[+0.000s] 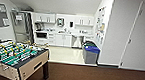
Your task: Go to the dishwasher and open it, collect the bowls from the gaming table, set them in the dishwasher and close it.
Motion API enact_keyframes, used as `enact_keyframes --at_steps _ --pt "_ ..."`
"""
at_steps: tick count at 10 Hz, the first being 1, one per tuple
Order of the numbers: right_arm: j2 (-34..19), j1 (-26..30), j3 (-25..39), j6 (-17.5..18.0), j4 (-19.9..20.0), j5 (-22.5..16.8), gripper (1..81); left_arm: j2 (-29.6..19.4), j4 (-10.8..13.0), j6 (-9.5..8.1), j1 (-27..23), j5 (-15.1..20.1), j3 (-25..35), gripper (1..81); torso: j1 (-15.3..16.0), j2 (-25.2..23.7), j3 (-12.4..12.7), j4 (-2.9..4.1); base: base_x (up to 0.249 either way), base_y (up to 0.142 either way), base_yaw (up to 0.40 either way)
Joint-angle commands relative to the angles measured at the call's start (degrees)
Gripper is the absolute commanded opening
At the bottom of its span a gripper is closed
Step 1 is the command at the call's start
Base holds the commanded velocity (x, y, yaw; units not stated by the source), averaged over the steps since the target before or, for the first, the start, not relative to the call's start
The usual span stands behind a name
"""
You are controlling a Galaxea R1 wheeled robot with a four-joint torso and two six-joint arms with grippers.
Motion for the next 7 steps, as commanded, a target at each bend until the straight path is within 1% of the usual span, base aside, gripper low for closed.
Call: enact_keyframes --at_steps 1,5,7 --pt "-0.55 2.72 -0.09 -0.30 0.49 -2.21 81.1 -0.63 -0.55 0.16 -3.59 3.01 0.83 81.1 0.00 0.00 0.00 0.00 0.000 0.000 0.000" --pt "0.24 2.54 -1.32 -0.30 0.23 -2.21 81.1 -0.54 -0.55 0.16 -3.59 3.10 0.83 81.1 0.00 0.00 0.00 0.00 0.000 0.000 0.000" --pt "0.33 2.45 -1.32 -0.38 0.14 -2.30 81.1 -0.63 -0.55 0.25 -3.33 3.19 0.83 81.1 -0.07 -0.02 0.00 0.00 0.090 0.000 0.000"
